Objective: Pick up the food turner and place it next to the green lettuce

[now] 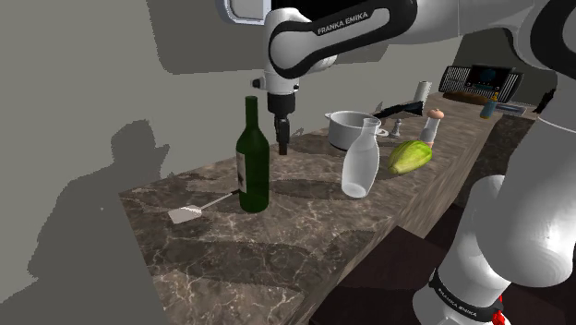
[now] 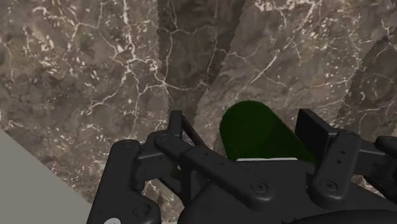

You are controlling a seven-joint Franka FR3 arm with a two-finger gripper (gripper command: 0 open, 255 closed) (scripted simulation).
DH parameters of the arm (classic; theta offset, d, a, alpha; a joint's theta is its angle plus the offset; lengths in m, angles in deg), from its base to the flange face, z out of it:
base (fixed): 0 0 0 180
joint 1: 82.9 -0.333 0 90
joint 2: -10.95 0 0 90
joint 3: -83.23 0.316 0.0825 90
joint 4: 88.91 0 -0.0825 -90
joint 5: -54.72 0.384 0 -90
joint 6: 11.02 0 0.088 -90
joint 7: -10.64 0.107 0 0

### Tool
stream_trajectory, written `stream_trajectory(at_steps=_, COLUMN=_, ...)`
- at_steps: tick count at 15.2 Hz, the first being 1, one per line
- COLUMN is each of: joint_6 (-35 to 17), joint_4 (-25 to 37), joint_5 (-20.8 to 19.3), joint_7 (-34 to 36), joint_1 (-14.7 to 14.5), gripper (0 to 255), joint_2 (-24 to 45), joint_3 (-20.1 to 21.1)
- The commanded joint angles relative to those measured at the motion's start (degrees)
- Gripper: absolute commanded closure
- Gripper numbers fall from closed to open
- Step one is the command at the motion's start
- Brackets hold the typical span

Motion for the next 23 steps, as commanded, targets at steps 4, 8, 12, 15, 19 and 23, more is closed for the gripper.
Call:
stream_trajectory(at_steps=4, joint_6=-2.9, joint_4=6.2, joint_5=-0.6, joint_7=-6.2, joint_1=-1.9, gripper=0, joint_2=9.0, joint_3=1.9)
stream_trajectory(at_steps=8, joint_6=-4.4, joint_4=11.6, joint_5=-1.6, joint_7=-10.5, joint_1=-3.4, gripper=0, joint_2=15.8, joint_3=3.7)
stream_trajectory(at_steps=12, joint_6=-5.6, joint_4=17.0, joint_5=-3.1, joint_7=-14.5, joint_1=-5.2, gripper=0, joint_2=22.4, joint_3=5.5)
stream_trajectory(at_steps=15, joint_6=-6.2, joint_4=21.2, joint_5=-4.4, joint_7=-17.3, joint_1=-6.6, gripper=0, joint_2=27.1, joint_3=6.9)
stream_trajectory(at_steps=19, joint_6=-8.3, joint_4=20.7, joint_5=-4.8, joint_7=-17.8, joint_1=-6.8, gripper=0, joint_2=28.7, joint_3=7.0)
stream_trajectory(at_steps=23, joint_6=-10.9, joint_4=19.1, joint_5=-5.0, joint_7=-17.7, joint_1=-6.8, gripper=0, joint_2=29.8, joint_3=7.0)
